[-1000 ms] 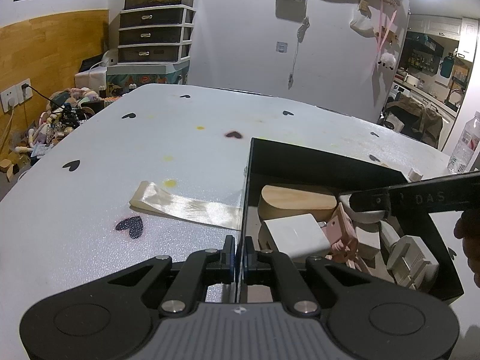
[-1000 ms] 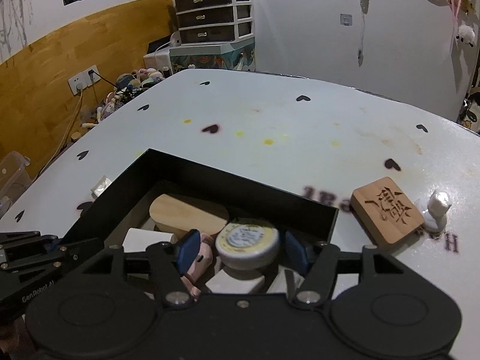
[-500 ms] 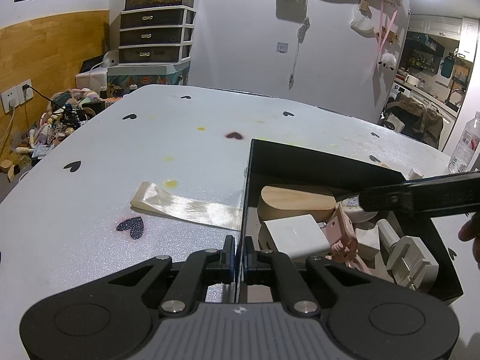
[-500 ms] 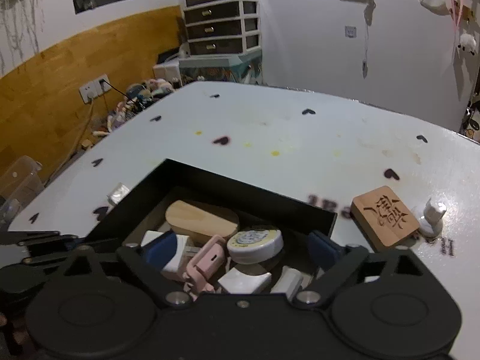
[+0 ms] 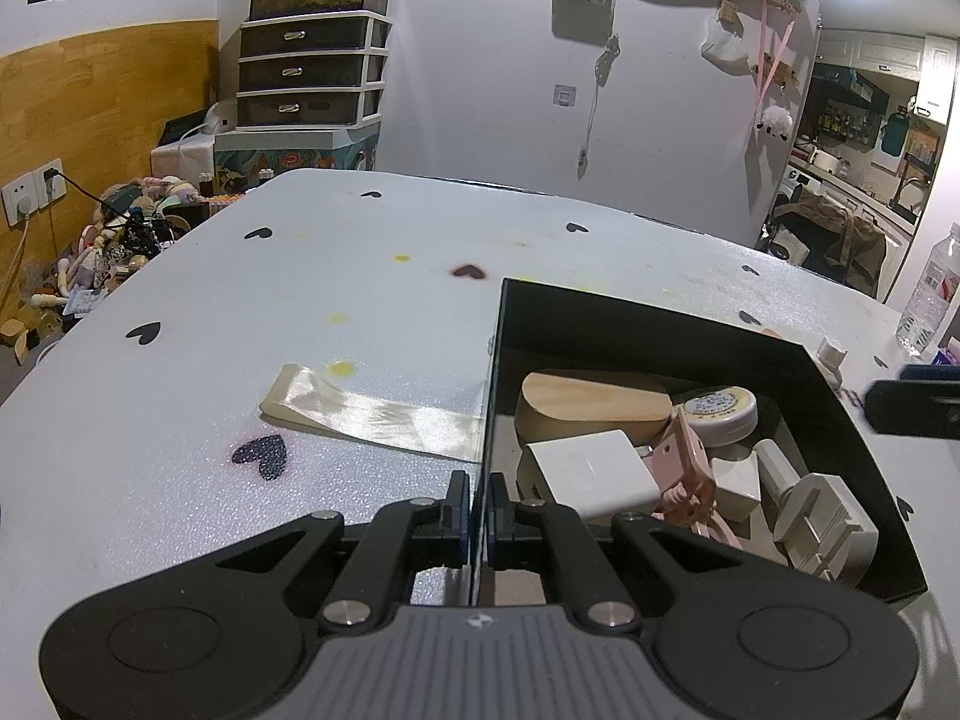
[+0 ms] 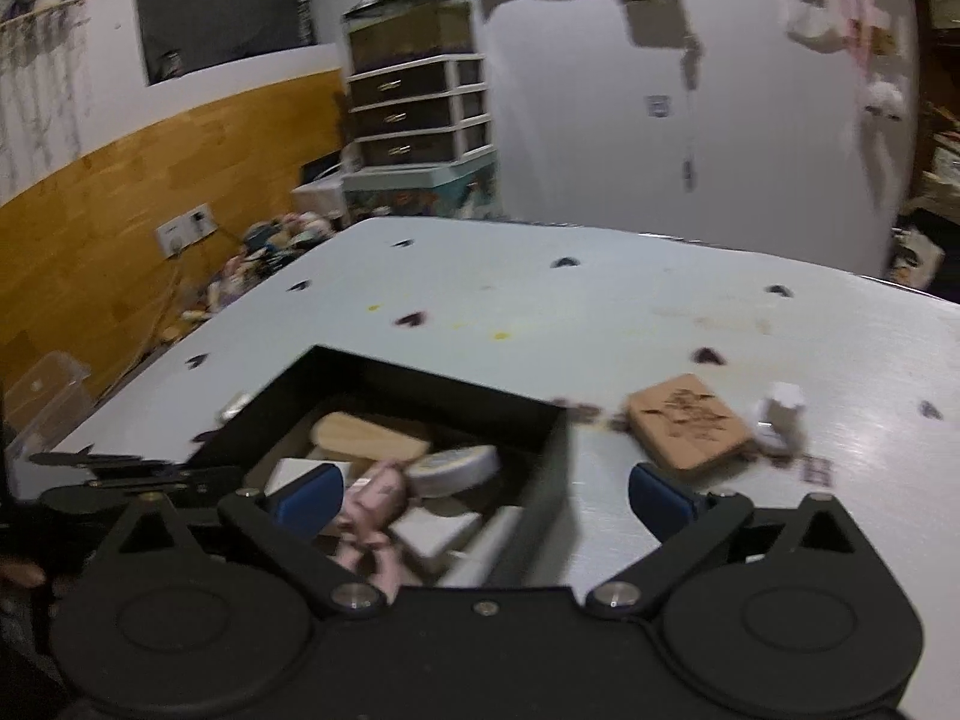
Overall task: Organize rigid objects
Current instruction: 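Carry the tape-measure disc into the black box and release it, then grasp the square wooden stamp block with the right gripper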
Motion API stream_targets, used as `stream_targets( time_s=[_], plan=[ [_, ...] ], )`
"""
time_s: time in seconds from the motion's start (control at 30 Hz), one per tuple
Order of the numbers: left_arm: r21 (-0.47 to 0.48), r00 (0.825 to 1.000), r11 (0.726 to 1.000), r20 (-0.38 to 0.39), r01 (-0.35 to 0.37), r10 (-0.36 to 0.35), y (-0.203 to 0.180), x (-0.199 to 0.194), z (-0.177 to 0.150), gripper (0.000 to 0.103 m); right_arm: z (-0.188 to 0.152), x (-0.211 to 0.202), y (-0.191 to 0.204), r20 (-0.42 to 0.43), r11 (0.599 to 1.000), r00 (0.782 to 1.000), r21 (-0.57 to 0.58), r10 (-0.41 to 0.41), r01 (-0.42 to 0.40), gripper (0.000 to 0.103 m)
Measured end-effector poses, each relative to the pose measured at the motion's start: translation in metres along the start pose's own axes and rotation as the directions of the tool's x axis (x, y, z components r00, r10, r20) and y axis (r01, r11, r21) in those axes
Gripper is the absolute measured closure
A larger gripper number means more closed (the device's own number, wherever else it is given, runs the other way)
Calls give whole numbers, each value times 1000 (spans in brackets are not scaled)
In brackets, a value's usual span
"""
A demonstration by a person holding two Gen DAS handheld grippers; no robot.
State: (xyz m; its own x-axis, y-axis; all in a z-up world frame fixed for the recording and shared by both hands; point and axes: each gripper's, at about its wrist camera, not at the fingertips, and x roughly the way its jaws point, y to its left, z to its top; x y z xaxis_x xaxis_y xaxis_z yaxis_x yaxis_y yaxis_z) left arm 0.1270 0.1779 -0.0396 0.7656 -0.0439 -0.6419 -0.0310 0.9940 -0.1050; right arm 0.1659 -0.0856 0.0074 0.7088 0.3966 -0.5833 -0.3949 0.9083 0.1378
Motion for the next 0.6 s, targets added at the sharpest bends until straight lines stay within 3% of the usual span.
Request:
stream_targets(
  time_s=[0.23, 0.33, 0.4, 0.47, 0.6],
  plan=[
    [-1, 1000, 1000, 0, 1, -1, 0, 0, 0, 98, -6, 9, -47, 50, 991, 990, 51, -130, 128, 2],
    [0, 1000, 1000, -1, 1, -1, 0, 0, 0, 98, -5, 22, -73, 74, 990, 988, 62, -133, 128, 14],
    [1, 1000, 1000, -1, 1, -1, 0, 0, 0, 98, -3, 35, -88, 68, 989, 988, 62, -139, 135, 35],
    [0, 1000, 1000, -1, 1, -1, 0, 0, 0, 98, 0, 53, -102, 42, 991, 991, 50, -128, 126, 46],
    [0, 1000, 1000, -1, -2, 2, 0, -1, 0, 98, 4, 86, -114, 26, 991, 991, -14, -129, 129, 47]
  ],
)
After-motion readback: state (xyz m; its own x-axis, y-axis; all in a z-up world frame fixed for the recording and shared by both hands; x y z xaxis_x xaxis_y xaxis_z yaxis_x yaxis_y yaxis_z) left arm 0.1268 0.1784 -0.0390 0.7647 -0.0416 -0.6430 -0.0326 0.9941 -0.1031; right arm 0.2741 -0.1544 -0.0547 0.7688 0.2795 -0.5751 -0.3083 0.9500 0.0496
